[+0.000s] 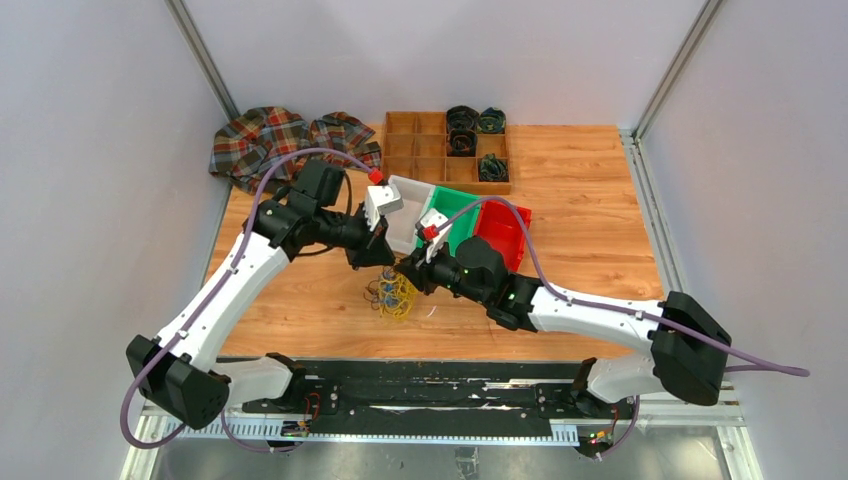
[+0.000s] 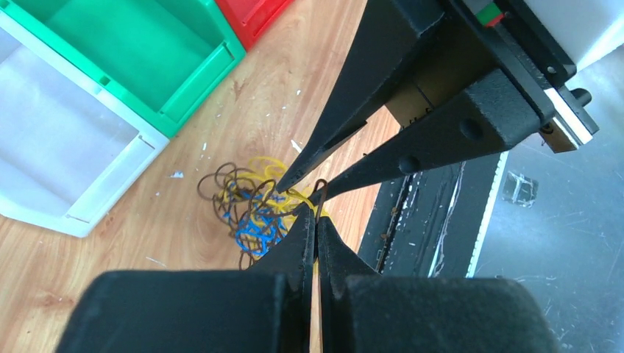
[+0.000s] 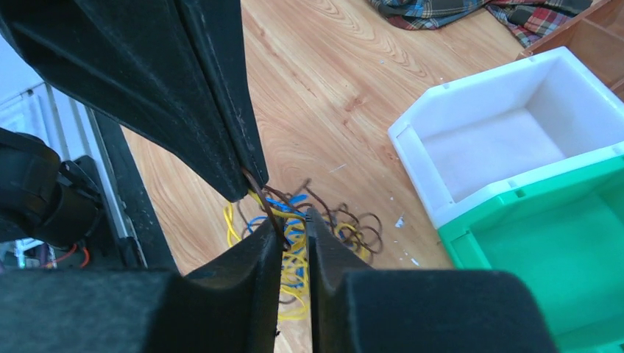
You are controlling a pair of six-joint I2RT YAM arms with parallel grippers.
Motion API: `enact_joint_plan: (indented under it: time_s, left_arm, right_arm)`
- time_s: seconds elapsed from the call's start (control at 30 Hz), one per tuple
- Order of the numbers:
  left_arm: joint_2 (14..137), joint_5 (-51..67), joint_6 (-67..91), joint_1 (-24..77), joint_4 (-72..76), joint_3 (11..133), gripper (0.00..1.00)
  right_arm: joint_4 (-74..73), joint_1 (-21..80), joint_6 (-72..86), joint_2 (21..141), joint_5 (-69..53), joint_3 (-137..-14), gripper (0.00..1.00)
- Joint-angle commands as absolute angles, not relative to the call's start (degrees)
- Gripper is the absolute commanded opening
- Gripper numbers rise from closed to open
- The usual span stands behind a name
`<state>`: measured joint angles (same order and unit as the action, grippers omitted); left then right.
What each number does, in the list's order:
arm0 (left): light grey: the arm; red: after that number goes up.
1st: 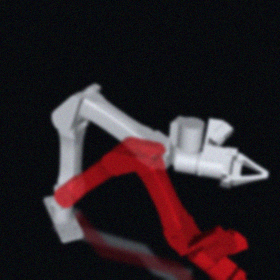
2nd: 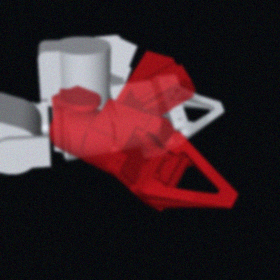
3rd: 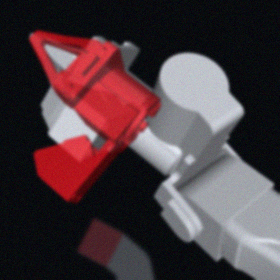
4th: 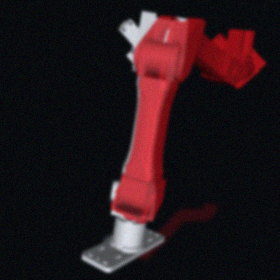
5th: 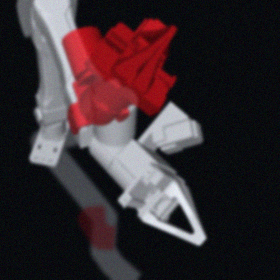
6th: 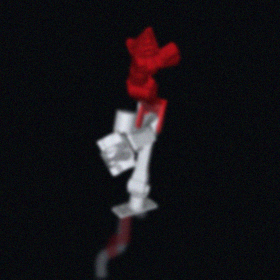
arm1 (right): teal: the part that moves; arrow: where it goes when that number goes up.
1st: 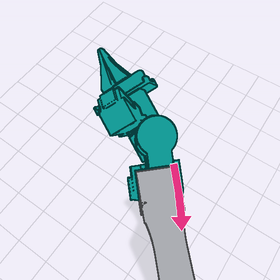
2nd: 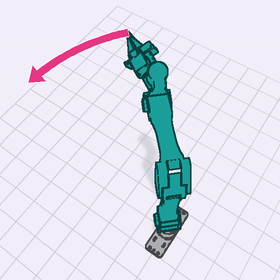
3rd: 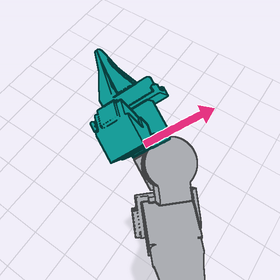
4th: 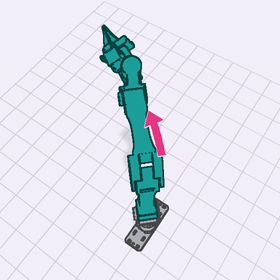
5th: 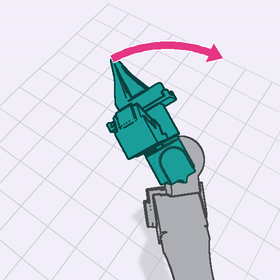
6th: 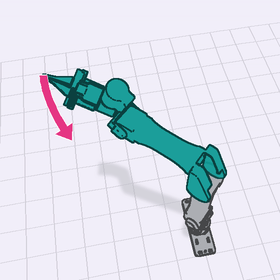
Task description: Untangle the cables
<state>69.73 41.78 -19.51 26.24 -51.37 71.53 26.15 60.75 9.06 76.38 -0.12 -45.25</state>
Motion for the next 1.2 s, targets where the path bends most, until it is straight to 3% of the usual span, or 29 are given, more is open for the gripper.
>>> enact_joint_plan:
  time_s: [0.0, 0.1, 0.37, 0.5, 0.8, 1.17]
  left_arm:
    - [67.33, 41.56, -20.42, 26.54, -51.45, 70.11, 0.01]
    - [66.76, 39.07, -22.54, 26.54, -51.42, 68.71, 0.01]
    - [67.94, 36.83, -25.34, 26.54, -51.44, 65.67, 0.01]
    - [68.73, 38.05, -25.89, 26.54, -51.51, 65.90, 0.21]
    - [64.61, 48.25, -31.39, 26.55, -51.42, 64.47, 0.49]
    - [66.59, 55.90, -33.64, 26.56, -51.42, 64.66, 0.40]
  right_arm:
    - [27.23, 61.52, 7.79, 76.07, -0.61, -47.49, 0.11]
    - [24.80, 61.52, 6.94, 74.81, -0.30, -47.69, 0.01]
    - [20.85, 61.44, 5.81, 71.43, -1.96, -46.90, 0.01]
    - [17.84, 61.46, 5.39, 71.71, -5.34, -48.65, 0.01]
    - [15.50, 61.48, 5.21, 71.01, -8.07, -48.71, 0.00]
    - [17.41, 61.44, 5.93, 71.08, -12.48, -48.69, 0.01]
